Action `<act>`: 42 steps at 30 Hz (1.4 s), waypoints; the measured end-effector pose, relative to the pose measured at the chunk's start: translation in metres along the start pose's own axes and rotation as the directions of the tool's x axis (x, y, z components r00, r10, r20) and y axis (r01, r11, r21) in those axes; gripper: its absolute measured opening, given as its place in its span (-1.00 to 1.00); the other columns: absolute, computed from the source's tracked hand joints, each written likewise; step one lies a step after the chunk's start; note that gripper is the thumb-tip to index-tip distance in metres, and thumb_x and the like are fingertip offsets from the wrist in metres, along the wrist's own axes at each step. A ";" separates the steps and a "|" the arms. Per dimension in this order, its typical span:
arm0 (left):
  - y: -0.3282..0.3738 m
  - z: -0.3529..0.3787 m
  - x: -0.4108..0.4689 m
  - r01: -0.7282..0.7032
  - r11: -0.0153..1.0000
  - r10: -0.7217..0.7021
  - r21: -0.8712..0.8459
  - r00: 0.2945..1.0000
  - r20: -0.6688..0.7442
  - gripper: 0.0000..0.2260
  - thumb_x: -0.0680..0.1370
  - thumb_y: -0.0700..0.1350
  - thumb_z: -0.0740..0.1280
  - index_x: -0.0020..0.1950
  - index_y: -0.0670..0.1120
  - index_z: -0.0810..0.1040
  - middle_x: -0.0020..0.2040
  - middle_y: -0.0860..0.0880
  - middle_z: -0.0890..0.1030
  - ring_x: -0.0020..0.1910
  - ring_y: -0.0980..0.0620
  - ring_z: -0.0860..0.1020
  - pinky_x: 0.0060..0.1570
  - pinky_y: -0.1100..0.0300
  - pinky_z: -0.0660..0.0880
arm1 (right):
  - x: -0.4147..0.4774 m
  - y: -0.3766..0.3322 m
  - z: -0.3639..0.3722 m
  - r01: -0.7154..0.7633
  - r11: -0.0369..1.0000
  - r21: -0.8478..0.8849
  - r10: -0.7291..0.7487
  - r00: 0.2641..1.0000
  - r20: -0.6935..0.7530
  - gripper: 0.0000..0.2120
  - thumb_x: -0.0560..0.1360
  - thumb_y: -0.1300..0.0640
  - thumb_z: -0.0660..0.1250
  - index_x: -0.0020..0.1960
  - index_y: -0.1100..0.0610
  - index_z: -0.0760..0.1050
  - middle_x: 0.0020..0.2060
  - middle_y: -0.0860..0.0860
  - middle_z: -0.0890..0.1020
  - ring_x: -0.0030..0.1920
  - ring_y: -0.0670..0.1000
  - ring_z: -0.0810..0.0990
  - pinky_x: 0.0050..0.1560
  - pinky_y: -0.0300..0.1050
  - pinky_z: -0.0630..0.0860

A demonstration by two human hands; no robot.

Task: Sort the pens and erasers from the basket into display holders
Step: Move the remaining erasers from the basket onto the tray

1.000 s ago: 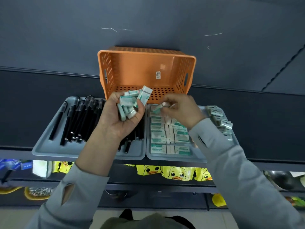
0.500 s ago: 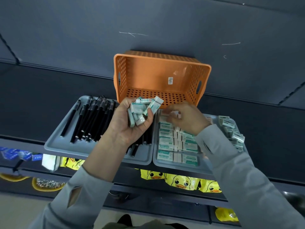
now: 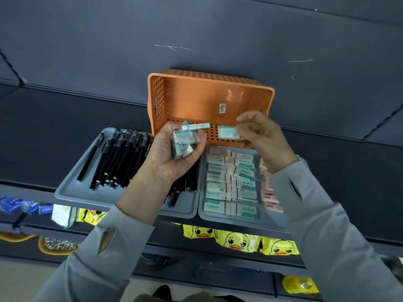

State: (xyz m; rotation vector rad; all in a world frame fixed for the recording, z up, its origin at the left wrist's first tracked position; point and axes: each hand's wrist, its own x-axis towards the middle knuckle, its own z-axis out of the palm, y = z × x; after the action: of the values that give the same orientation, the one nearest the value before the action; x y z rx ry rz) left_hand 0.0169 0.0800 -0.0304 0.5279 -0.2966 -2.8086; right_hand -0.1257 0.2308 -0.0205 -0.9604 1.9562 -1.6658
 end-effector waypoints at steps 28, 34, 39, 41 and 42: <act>-0.026 0.002 -0.008 -0.019 0.952 0.033 0.305 0.999 -0.041 -0.79 0.43 -0.25 0.35 0.04 -0.17 0.47 -0.12 -0.17 0.56 -0.25 0.03 0.51 -0.40 0.36 0.49 | -0.021 -0.005 0.017 -0.101 0.991 0.086 0.093 0.991 0.099 -0.83 0.46 0.27 0.44 0.05 0.23 0.62 -0.11 0.12 0.65 -0.16 -0.02 0.61 -0.05 -0.20 0.60; -0.011 -0.008 -0.006 -0.139 0.959 0.172 0.246 0.978 -0.120 -0.70 0.50 0.06 0.38 0.01 -0.16 0.49 -0.23 -0.08 0.49 -0.31 0.07 0.45 -0.51 0.31 0.43 | -0.037 0.007 -0.006 -0.022 0.952 -0.304 0.041 0.997 0.057 -0.78 0.40 0.30 0.48 -0.05 0.02 0.66 -0.16 0.06 0.66 -0.21 -0.06 0.60 -0.05 -0.14 0.61; -0.015 -0.005 -0.007 -0.124 0.981 0.144 0.151 0.982 -0.126 -0.90 0.57 -0.15 0.24 -0.01 -0.18 0.47 -0.08 -0.12 0.45 -0.21 0.01 0.46 -0.42 0.26 0.45 | -0.044 -0.002 0.018 0.249 0.716 -0.652 0.014 0.929 0.371 -0.70 0.39 0.29 0.42 0.07 0.05 0.50 -0.08 -0.10 0.58 -0.25 -0.15 0.52 -0.13 -0.16 0.54; -0.017 -0.006 -0.008 -0.123 0.986 0.135 0.110 0.984 -0.113 -0.86 0.53 -0.20 0.18 0.07 -0.18 0.42 -0.06 -0.13 0.43 -0.20 -0.01 0.46 -0.41 0.24 0.45 | -0.044 0.005 0.029 0.327 0.644 -0.692 -0.012 0.908 0.418 -0.68 0.40 0.23 0.40 0.11 0.03 0.46 -0.04 -0.04 0.58 -0.14 -0.06 0.50 -0.07 -0.08 0.50; -0.017 -0.007 -0.009 -0.121 0.988 0.132 0.099 0.984 -0.116 -0.84 0.52 -0.21 0.17 0.08 -0.19 0.41 -0.03 -0.14 0.42 -0.20 -0.02 0.46 -0.41 0.24 0.45 | -0.044 0.010 0.032 0.355 0.611 -0.708 -0.027 0.903 0.430 -0.69 0.42 0.21 0.40 0.13 0.02 0.46 -0.02 -0.02 0.59 -0.09 -0.05 0.49 -0.04 -0.07 0.48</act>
State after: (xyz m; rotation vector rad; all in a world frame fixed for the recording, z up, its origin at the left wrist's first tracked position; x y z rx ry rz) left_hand 0.0236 0.0977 -0.0380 0.6740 -0.4195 -2.6367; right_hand -0.0760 0.2401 -0.0423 -1.7060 2.3463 -0.5299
